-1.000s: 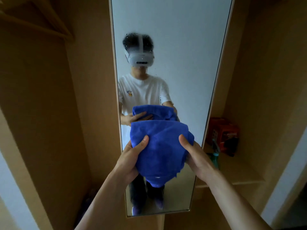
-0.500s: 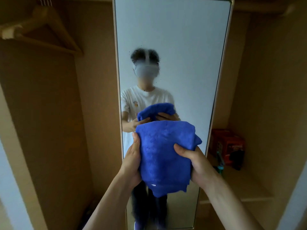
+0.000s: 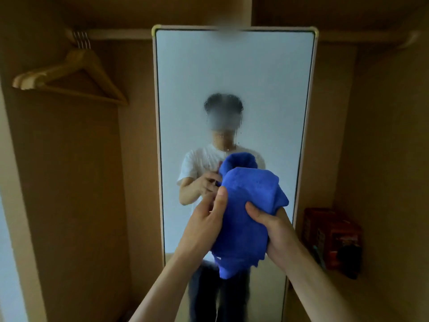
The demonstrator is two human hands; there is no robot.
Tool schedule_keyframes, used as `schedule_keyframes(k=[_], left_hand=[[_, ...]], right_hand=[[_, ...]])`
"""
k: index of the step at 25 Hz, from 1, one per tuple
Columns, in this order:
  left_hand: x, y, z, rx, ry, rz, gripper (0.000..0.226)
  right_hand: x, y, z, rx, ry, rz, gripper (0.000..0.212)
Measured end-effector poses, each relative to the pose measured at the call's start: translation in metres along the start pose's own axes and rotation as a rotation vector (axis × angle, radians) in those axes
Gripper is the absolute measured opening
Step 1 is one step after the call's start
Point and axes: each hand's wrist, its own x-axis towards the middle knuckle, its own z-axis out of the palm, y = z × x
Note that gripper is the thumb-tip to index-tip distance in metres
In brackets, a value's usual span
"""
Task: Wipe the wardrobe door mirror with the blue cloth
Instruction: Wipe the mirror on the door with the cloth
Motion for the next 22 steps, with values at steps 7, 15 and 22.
schedule_keyframes(k=[7, 15, 22], left_hand=[[0.012, 0.022, 0.032, -0.12, 0.15, 0.21, 0.029], [0.021, 0.034, 0.032, -0.199, 0.112, 0.282, 0.011], [0.04, 0.052, 0.015, -0.088, 0.186, 0.28, 0.042]], right_hand=[[0.022, -0.031, 0.011, -0.179, 0.022, -0.125, 0.035], [0.042, -0.061, 0.005, -0.196, -0.033, 0.002, 0.041], [0.052, -0.094, 0.034, -0.212, -0.179, -0.126, 0.046]])
